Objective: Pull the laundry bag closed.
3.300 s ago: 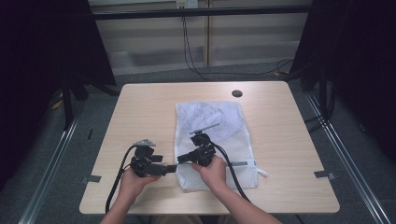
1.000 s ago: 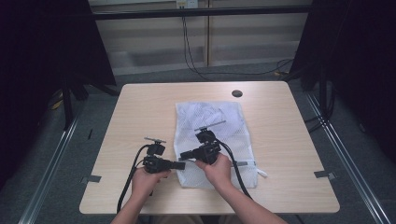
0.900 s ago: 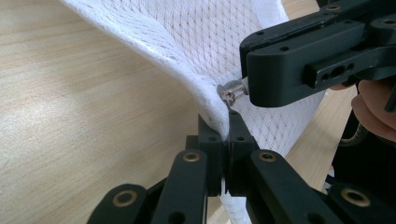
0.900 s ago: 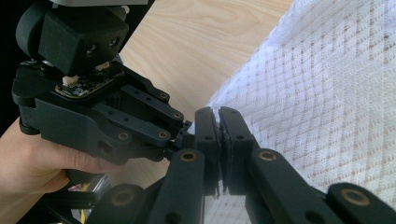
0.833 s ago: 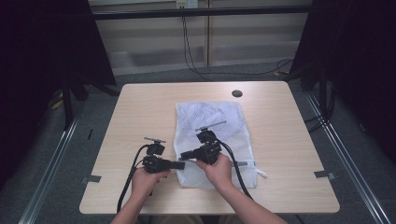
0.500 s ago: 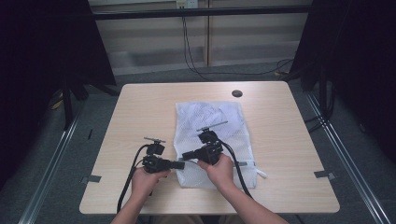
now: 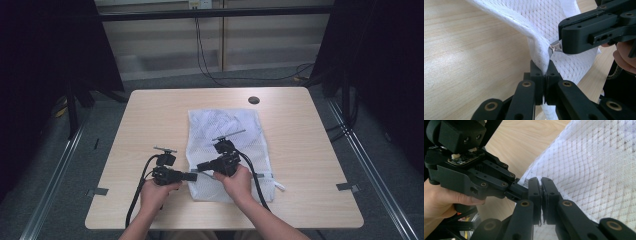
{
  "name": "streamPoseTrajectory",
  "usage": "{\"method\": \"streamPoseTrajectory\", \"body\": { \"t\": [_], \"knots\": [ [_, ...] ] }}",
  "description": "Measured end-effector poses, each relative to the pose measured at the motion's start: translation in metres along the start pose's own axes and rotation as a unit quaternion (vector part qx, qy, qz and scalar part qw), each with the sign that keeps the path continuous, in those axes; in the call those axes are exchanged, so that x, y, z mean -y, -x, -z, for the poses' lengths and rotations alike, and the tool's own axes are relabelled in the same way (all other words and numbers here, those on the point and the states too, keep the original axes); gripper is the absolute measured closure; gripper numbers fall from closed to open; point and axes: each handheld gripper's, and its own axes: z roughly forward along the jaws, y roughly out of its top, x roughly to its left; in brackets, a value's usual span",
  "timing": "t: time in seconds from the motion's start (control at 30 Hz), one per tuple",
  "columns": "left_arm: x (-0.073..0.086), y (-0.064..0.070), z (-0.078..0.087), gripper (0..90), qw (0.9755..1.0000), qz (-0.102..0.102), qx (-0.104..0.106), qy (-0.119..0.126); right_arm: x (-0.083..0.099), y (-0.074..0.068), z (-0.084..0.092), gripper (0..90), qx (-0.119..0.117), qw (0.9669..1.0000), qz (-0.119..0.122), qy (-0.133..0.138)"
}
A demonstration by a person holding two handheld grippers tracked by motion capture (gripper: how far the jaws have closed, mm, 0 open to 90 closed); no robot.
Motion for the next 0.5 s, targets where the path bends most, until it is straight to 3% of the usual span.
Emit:
{"method": "streamPoseTrajectory", "body": {
  "t": [0.13, 0.2, 0.23, 0.5],
  "knots": [
    [0.0, 0.001, -0.0002, 88.5, 1.0, 0.002, 0.001, -0.001, 0.0007, 0.0004, 0.0012, 87.2, -0.002, 1.0, -0.002, 0.0],
    [0.0002, 0.0021, -0.0002, 88.5, 0.9999, 0.016, 0.006, 0.003, 0.0006, 0.0009, 0.0018, 87.2, 0.0, 1.0, 0.0, 0.002],
    [-0.0003, 0.0005, 0.0009, 88.5, 1.0, 0.002, 0.0, 0.003, 0.0005, 0.002, 0.0023, 87.3, -0.004, 1.0, 0.0, 0.002],
    [-0.0005, -0.0002, 0.0025, 88.5, 1.0, 0.007, -0.001, 0.003, 0.0012, 0.0042, 0.0047, 87.2, 0.003, 1.0, 0.0, 0.002]
  ]
}}
